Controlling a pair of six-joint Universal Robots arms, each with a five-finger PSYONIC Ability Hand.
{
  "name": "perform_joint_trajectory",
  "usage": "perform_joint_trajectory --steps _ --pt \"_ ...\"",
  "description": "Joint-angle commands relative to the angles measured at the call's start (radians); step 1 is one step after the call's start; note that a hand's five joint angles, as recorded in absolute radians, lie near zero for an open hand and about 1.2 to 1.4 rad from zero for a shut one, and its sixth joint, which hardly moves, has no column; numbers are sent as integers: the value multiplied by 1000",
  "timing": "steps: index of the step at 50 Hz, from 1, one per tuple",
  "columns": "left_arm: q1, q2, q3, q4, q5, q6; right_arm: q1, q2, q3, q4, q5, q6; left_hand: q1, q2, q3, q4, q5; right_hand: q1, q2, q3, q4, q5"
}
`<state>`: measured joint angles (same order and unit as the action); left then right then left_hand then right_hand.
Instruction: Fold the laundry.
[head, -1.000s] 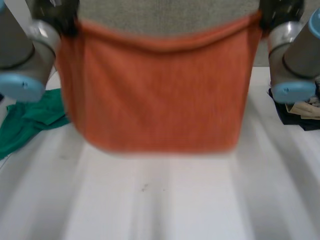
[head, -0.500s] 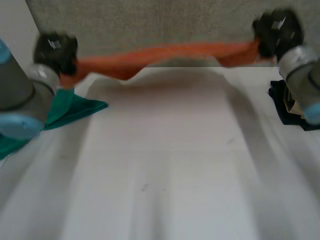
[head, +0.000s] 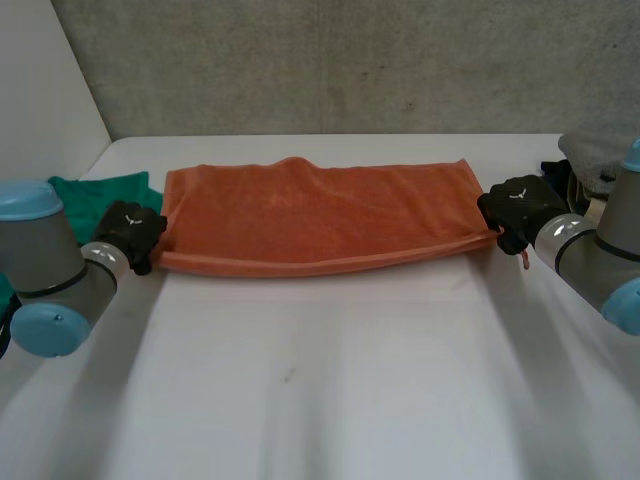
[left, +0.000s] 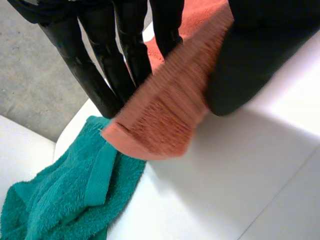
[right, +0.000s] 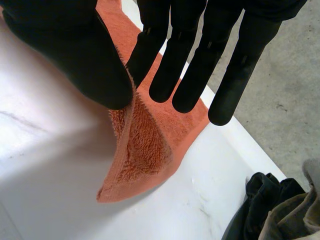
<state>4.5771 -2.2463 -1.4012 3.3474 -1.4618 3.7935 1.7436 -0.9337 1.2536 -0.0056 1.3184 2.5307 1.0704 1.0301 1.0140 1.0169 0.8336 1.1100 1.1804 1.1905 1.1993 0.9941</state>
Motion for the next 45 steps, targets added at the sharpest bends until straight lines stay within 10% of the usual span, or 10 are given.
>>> perform_joint_trajectory --steps 1,16,27,42,45 --pt "2 127 -126 -46 52 21 -10 -46 24 99 -11 -45 326 366 382 379 388 286 216 206 197 228" --pt "37 511 -397 -643 -17 199 -183 -275 228 800 -41 -797 326 366 382 379 388 286 216 206 197 228" --pt "-35 341 -119 -487 11 74 -95 -136 116 268 -53 -528 326 366 382 379 388 286 216 206 197 228" --pt "-168 -120 485 -508 -253 -43 -13 251 -192 -220 22 -385 326 366 382 379 388 286 216 206 197 228" --pt "-181 -157 553 -528 -253 -49 2 308 -256 -224 48 -382 242 282 298 295 304 -787 -858 -868 -877 -846"
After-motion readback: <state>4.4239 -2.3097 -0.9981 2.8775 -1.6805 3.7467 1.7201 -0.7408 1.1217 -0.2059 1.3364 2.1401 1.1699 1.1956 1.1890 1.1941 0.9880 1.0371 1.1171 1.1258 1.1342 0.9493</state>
